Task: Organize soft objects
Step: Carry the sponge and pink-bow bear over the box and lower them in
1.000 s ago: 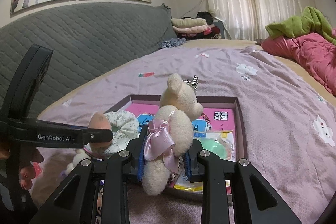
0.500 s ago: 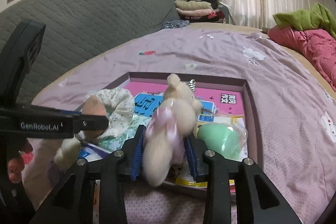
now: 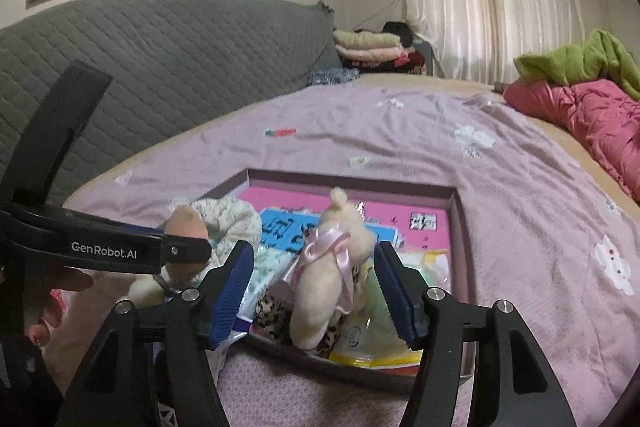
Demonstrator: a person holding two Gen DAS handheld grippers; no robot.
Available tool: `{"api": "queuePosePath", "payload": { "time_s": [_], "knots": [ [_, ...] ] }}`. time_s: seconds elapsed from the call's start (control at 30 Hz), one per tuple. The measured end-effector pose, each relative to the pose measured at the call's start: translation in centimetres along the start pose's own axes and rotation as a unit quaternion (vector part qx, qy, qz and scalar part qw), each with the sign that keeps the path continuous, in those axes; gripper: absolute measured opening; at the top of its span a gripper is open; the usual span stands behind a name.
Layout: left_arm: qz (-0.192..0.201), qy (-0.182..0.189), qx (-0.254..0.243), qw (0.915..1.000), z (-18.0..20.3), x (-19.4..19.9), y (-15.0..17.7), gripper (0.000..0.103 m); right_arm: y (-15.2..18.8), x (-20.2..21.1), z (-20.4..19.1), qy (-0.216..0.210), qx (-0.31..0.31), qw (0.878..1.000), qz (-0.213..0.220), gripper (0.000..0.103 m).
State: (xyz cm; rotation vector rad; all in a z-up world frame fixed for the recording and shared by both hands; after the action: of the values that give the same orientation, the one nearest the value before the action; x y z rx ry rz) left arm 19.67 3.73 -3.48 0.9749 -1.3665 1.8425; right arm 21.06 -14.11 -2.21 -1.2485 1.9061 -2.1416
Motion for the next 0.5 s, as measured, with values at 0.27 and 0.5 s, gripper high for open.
{"api": "queuePosePath", "payload": {
  "time_s": [0.27,0.5],
  "knots": [
    [0.012,-0.007,0.003,0.9999,-0.4,1.0,-0.2,0.052,-0.3,0.6,0.0,0.004,0.002,1.0,0.009,0.065],
    [0.021,-0.012,0.02,0.9995,-2.0,1.9,-0.1,0.056,-0.2,1.0,0.0,0.006,0.006,1.0,0.013,0.065]
  ]
}}
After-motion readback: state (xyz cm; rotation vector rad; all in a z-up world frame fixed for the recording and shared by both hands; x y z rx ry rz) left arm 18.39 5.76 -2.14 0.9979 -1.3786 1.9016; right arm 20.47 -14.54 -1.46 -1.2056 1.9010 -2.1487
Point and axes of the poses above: each gripper's, at about its wrist camera, not at the fingertips, and x roughly against the way its jaws point, z to its right, y to its underside, the point moved 3 cm from there along -x, roughly the way its jaws point, and after that the axes turned 2 degrees about -z, right-handed, at the moved point
